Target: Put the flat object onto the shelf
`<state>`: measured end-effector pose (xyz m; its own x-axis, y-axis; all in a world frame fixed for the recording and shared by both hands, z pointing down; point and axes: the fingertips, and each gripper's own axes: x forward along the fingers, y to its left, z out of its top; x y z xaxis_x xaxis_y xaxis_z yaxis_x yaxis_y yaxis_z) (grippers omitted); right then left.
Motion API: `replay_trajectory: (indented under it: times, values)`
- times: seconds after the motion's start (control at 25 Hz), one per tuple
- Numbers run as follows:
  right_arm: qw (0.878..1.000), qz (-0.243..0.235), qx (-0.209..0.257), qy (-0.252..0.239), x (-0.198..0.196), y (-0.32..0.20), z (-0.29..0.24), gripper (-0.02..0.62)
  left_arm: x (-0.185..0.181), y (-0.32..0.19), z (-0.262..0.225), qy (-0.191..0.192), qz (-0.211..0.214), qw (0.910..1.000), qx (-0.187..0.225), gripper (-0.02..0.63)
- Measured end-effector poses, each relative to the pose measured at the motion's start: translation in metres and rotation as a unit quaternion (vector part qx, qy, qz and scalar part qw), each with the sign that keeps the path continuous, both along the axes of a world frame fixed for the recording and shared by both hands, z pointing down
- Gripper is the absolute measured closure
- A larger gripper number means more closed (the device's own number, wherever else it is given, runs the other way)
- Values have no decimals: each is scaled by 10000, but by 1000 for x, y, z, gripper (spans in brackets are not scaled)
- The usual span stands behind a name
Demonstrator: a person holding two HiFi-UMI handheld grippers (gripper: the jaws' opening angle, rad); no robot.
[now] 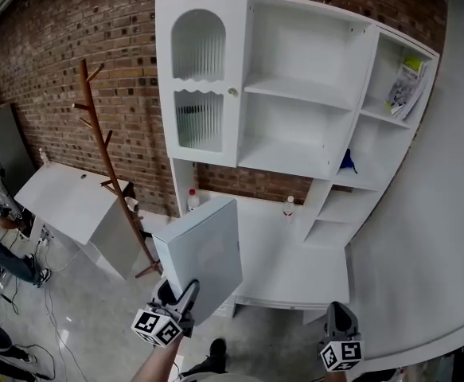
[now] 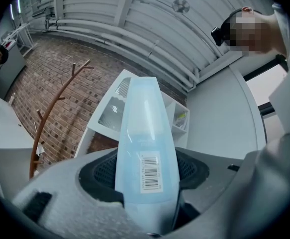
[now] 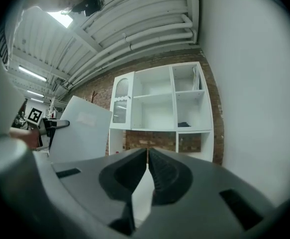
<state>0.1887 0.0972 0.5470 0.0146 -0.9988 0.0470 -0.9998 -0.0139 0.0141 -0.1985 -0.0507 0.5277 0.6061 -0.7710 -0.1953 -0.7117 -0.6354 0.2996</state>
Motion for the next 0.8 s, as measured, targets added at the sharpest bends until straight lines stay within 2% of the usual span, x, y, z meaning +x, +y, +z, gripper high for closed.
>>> replay_trajectory:
  times: [0.44, 0.8]
  values:
    - [9996, 266, -111, 77, -3, -98, -9, 565, 15, -121, -7, 60, 368, 9993, -7, 321]
    - [9992, 341, -164, 147, -13, -158, -7, 565, 22, -191, -6, 43, 665, 9978, 14, 321]
